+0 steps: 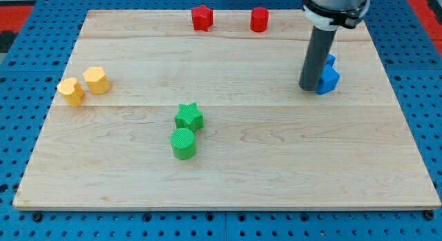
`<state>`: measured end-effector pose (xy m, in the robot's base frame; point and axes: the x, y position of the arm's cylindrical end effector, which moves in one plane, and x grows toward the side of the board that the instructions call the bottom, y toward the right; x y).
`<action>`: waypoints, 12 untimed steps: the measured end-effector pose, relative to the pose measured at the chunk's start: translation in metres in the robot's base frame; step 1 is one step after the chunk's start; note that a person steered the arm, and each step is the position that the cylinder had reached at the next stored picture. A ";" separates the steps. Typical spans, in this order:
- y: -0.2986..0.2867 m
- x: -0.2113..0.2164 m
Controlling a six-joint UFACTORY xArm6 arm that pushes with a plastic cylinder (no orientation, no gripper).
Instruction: Move the green circle to the bottom left
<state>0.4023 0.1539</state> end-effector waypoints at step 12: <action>-0.182 0.071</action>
<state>0.4737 -0.0285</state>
